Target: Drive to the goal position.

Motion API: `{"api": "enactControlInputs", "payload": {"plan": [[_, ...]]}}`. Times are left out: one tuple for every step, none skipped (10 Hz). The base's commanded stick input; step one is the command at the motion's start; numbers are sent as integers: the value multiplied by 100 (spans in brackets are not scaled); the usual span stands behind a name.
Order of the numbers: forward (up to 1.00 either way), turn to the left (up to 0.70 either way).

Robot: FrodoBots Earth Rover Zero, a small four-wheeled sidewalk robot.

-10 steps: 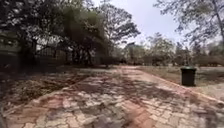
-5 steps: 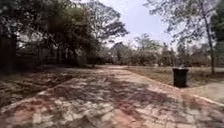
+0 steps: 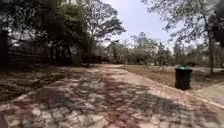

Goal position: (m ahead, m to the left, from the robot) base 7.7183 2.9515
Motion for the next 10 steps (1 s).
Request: {"api": "enactControlInputs", "payload": {"plan": [[70, 0], [70, 0], [70, 0], [70, 0], [70, 35], [70, 35], [70, 26], [70, 13], [70, 0], [70, 0]]}}
